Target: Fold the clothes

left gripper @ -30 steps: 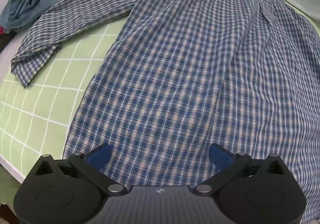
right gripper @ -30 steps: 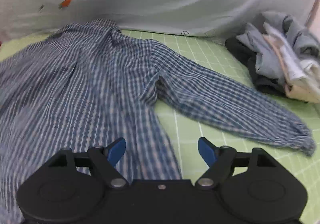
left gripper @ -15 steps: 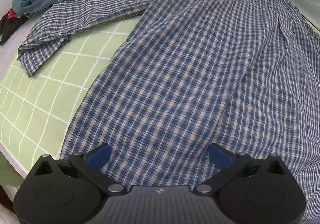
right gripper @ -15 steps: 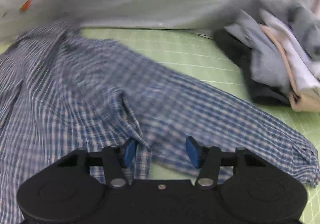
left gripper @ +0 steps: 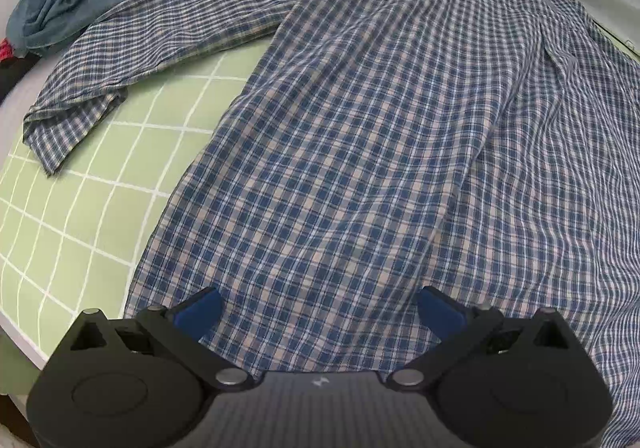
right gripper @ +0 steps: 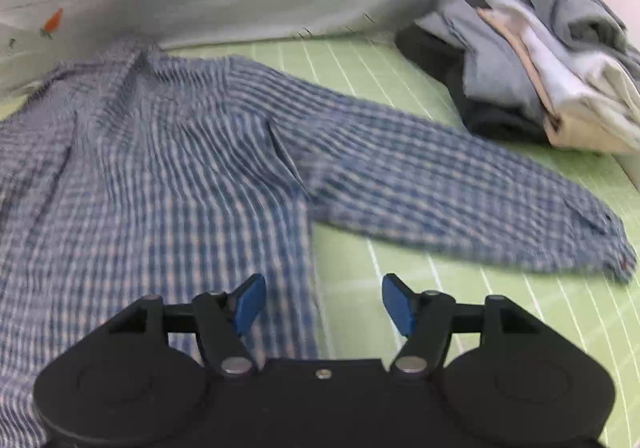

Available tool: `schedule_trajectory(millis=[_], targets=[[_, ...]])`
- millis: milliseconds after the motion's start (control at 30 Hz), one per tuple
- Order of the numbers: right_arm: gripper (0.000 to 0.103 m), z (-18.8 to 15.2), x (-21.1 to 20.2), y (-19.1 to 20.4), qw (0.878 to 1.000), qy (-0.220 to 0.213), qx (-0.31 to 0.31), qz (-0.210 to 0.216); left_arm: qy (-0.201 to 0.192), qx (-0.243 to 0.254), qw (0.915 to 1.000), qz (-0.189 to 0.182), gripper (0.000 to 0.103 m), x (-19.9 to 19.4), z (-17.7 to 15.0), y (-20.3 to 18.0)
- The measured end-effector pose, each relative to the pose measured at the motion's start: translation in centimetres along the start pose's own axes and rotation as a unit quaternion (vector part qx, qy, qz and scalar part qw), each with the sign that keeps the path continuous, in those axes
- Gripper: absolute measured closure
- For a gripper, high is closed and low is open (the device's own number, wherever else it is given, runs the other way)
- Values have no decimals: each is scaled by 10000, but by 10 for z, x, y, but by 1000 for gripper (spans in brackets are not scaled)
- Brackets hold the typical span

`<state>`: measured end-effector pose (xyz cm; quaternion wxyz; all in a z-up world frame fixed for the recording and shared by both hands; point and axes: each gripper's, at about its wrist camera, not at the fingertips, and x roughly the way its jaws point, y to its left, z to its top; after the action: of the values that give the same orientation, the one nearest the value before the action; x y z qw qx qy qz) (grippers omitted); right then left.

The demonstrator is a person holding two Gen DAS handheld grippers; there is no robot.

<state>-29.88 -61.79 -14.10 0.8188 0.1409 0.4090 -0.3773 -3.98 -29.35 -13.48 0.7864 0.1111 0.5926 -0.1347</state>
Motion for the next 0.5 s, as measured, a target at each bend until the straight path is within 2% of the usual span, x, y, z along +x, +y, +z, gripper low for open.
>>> schedule_trajectory(millis=[200,300,500], targets=[[36,-10,-3,-19,9987,83,-45,-497,-50,191,9998,-57,0,-2,-1,-5],[35,-14,-17,-32,9976,81,181,-668,-85,250,9996,-75,0,-3,0,-6],[23,-38,-62,-33,9991,-74,408,39,-142,168,9997,-48,0,-3,-7,-8]])
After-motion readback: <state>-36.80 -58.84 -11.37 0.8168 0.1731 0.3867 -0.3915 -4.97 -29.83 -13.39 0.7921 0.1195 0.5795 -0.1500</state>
